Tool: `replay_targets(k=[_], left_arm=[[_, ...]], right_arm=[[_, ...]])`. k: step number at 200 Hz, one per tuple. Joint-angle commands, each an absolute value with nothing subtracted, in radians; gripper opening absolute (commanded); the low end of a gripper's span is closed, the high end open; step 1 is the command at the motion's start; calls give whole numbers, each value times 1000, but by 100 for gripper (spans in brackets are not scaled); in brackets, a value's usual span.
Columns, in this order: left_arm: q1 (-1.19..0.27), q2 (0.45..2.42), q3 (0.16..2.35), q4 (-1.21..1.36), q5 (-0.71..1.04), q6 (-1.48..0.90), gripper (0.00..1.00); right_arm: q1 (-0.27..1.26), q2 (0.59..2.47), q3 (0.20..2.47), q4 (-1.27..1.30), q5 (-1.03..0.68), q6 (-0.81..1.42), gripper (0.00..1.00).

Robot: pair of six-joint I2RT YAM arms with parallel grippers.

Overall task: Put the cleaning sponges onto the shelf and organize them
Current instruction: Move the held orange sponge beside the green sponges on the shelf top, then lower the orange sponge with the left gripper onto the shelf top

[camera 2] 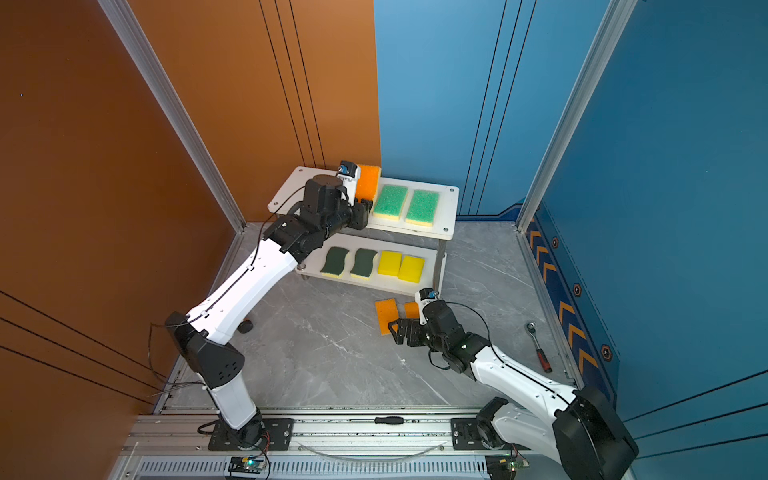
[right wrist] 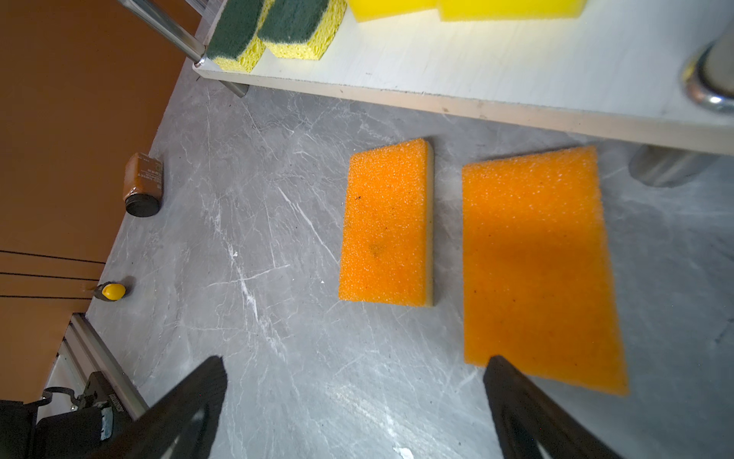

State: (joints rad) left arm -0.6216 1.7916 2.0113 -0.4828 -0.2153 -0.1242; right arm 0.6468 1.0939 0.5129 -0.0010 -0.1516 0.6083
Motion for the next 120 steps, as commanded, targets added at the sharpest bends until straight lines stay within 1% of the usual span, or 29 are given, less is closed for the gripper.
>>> replay_targets(k=[1, 39, 120], left_arm=[[-635, 1801, 2045, -486, -199, -125, 56], [-639, 1798, 2046, -492, -219, -122, 56], [-629, 1746, 2041, -545, -320, -161, 58]], right_arm=[[640, 1072, 499, -21, -130, 623, 100], [639, 1065, 495, -21, -130, 623, 100], [637, 1060, 484, -12, -130, 626, 100]])
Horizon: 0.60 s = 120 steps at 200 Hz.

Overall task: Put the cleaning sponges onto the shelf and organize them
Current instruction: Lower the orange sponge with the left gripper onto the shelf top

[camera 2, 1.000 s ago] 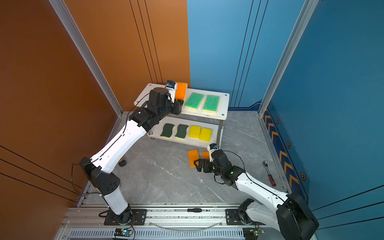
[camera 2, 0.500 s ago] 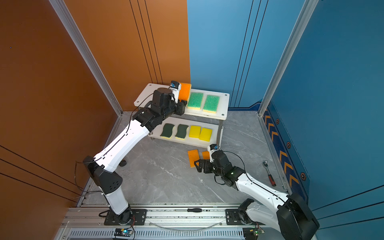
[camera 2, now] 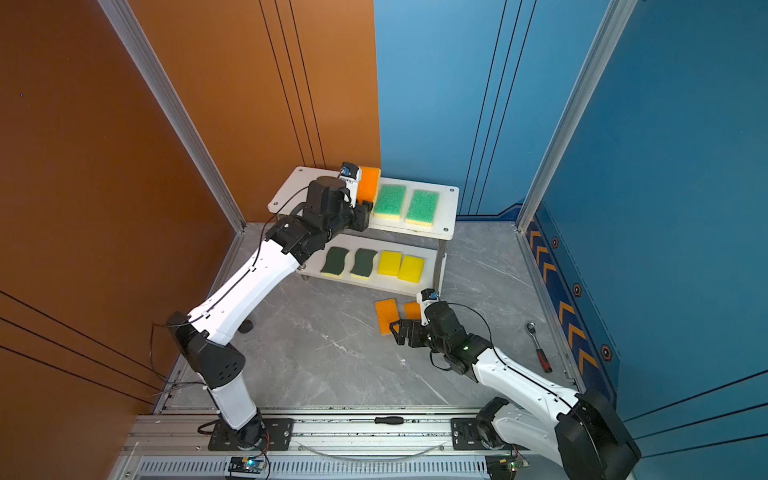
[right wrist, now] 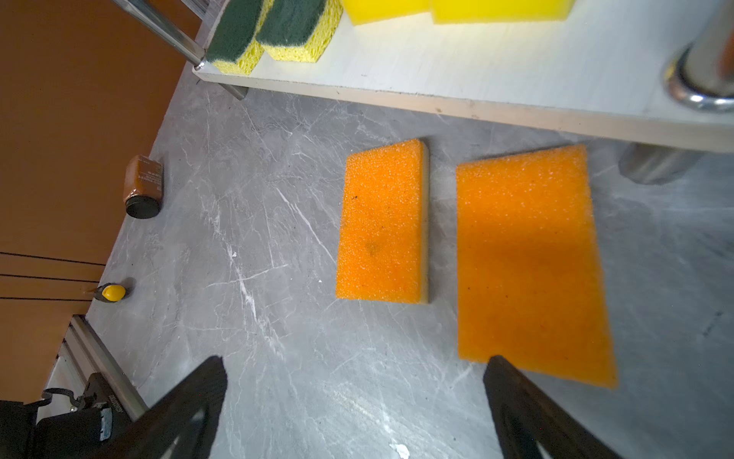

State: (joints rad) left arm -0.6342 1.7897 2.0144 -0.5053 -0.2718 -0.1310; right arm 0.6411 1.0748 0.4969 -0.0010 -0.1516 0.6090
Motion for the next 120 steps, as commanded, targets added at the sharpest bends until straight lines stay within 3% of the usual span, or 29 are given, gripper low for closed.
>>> replay_targets(k=[1, 120], left_arm=[[-629, 1745, 2041, -546, -321, -163, 58], [-630, 1751, 2054, -557, -280, -175, 59]], right_arm=[[638, 1060, 483, -12, -130, 626, 100], [636, 1054, 480, -9, -131, 627, 100]])
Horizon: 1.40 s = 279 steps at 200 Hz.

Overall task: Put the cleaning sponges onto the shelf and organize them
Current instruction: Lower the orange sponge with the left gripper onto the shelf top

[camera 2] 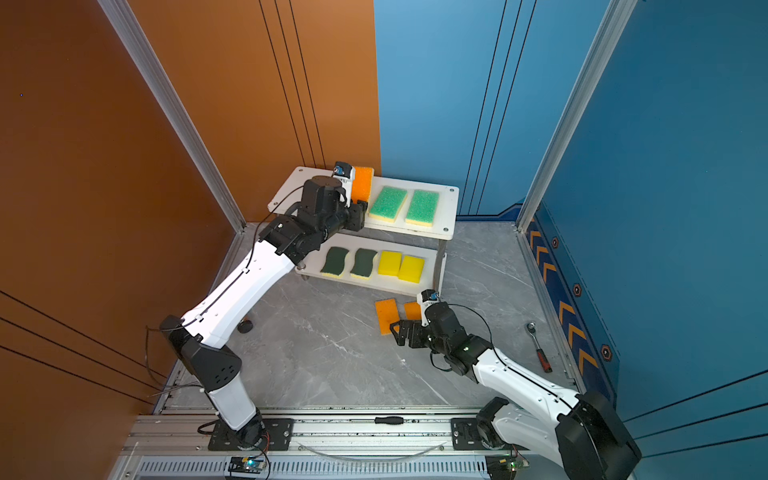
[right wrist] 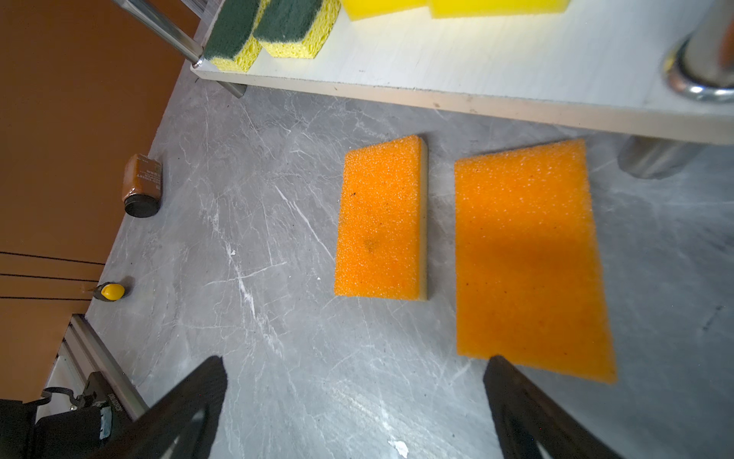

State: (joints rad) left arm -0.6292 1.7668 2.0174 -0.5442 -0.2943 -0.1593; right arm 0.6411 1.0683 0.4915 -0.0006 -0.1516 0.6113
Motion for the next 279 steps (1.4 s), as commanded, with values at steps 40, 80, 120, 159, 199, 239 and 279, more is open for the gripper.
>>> replay_targets(k=[40, 80, 120, 159, 199, 239, 279], left_arm=[[-635, 1766, 2068, -558, -265, -184, 60], [-646, 1784, 2082, -563, -249, -191, 60], [-647, 1796, 2095, -567, -237, -195, 60], [-646, 1815, 2109, -568, -208, -204, 60], [-646, 1824, 2121, -568, -195, -218, 60], [-647, 1811, 2122, -568, -213, -212, 61], [-649, 1788, 2119, -567, -225, -203, 63]], right_arm=[[636, 1053, 481, -9, -134, 627, 100], [635, 1050, 480, -10, -134, 626, 100], [633, 1047, 479, -14, -135, 626, 100], [631, 1048, 479, -12, -134, 626, 100], [631, 1043, 477, -15, -135, 626, 100], [629, 1038, 471, -14, -133, 626, 100], [630, 1041, 470, -9, -133, 627, 100]])
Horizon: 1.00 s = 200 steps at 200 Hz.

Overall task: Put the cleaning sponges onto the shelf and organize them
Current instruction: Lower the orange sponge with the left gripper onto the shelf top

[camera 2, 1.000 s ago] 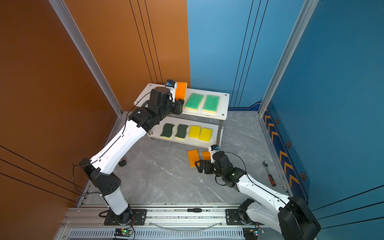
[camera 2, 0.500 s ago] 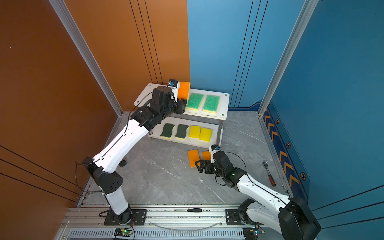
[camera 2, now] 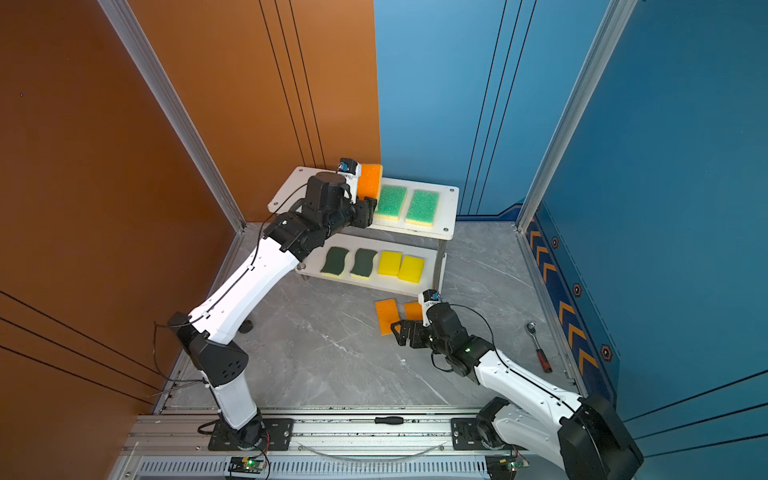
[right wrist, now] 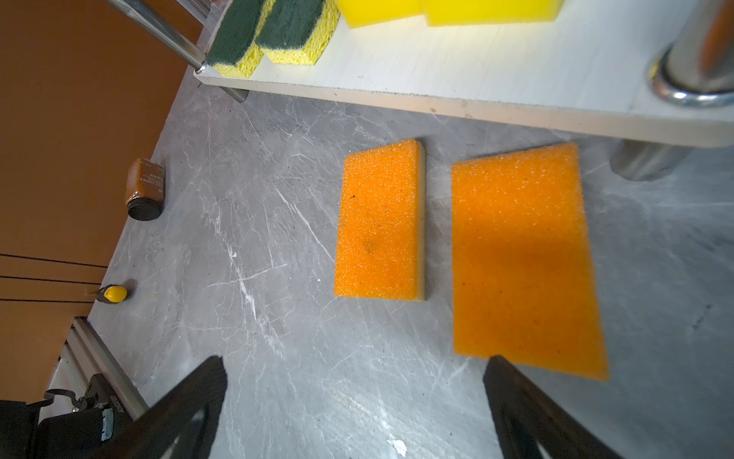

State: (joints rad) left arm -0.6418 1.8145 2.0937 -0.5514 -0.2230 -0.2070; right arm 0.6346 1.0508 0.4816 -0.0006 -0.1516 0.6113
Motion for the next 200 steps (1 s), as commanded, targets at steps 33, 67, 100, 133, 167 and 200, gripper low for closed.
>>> replay_targets(k=[33, 67, 100, 133, 167, 200], left_arm=[[-647, 1763, 2105, -567, -263, -192, 63], [-646, 1746, 2096, -567, -274, -189, 63], [-646, 1738, 2092, -566, -279, -186, 63], [-643, 1736, 2088, -578, -313, -174, 63], [-641, 1743, 2095, -612, -338, -163, 63], [-638, 1748, 2096, -629, -339, -163, 64]], right_arm=[[629, 1043, 470, -11, -135, 627, 100], [629, 1044, 468, -6, -135, 629, 100], [629, 1043, 470, -7, -135, 630, 100], [630, 1038, 467, -11, -135, 630, 100], [629, 1039, 467, -7, -133, 630, 100], [630, 1041, 467, -6, -135, 630, 100]])
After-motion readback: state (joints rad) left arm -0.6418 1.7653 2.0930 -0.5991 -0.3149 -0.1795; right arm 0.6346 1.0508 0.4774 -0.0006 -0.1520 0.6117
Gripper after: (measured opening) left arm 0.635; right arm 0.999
